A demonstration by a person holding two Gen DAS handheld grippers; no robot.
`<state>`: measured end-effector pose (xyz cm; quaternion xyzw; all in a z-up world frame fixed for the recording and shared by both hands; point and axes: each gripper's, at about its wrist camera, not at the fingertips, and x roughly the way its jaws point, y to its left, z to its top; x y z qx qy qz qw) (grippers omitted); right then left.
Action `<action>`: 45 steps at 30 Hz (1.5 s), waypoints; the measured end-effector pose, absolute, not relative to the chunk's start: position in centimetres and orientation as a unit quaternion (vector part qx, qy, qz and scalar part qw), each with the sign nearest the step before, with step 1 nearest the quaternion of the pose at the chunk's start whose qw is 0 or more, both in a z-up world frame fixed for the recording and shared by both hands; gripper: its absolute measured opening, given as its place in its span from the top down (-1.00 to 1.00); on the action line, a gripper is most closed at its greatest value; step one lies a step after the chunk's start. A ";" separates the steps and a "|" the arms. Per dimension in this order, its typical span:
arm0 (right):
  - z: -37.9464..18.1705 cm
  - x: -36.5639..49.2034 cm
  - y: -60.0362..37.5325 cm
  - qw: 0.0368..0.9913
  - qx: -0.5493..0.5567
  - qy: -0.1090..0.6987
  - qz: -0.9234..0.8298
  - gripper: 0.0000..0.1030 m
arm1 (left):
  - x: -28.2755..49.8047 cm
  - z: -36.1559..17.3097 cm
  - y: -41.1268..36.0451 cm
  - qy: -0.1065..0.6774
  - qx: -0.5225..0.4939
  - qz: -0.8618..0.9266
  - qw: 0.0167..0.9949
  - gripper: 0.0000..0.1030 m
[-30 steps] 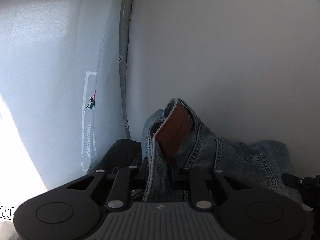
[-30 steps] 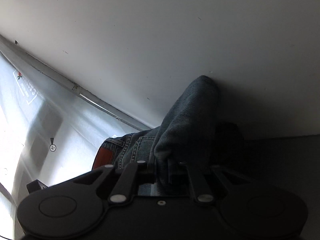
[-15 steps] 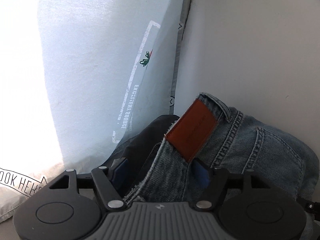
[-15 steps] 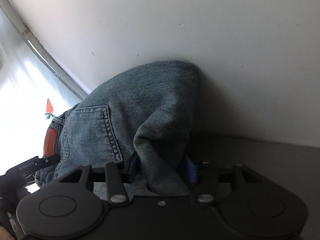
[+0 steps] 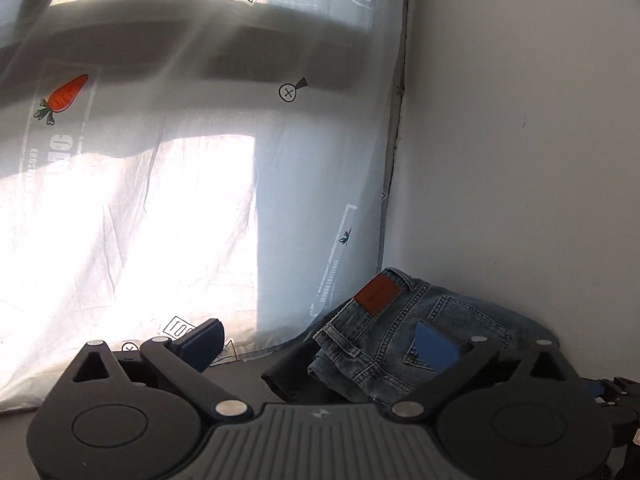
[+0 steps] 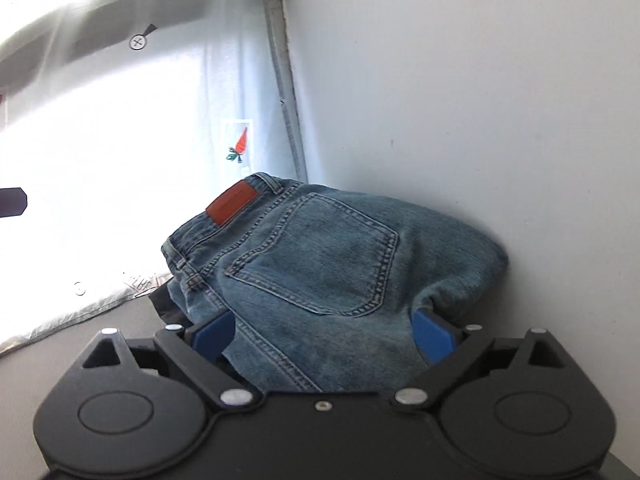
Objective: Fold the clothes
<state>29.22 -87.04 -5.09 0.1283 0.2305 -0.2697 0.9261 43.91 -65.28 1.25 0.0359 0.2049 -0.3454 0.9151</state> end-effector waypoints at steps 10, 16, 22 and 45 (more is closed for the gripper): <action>0.0 26.5 -75.1 0.966 0.066 0.204 -0.141 -0.99 | 31.5 4.0 -49.3 0.197 -0.046 -0.171 0.964 -1.00; 0.4 23.0 -65.8 0.974 0.053 0.214 -0.053 -0.99 | 25.2 4.9 -40.4 0.192 -0.128 -0.098 0.968 -1.00; 1.2 19.7 -55.5 0.971 0.054 0.231 -0.005 -0.99 | 22.4 5.2 -32.6 0.226 -0.093 -0.077 0.967 -1.00; 0.9 7.0 -32.9 0.948 0.048 0.305 -0.072 -0.99 | 12.0 0.7 -12.9 0.329 0.013 -0.116 0.937 -1.00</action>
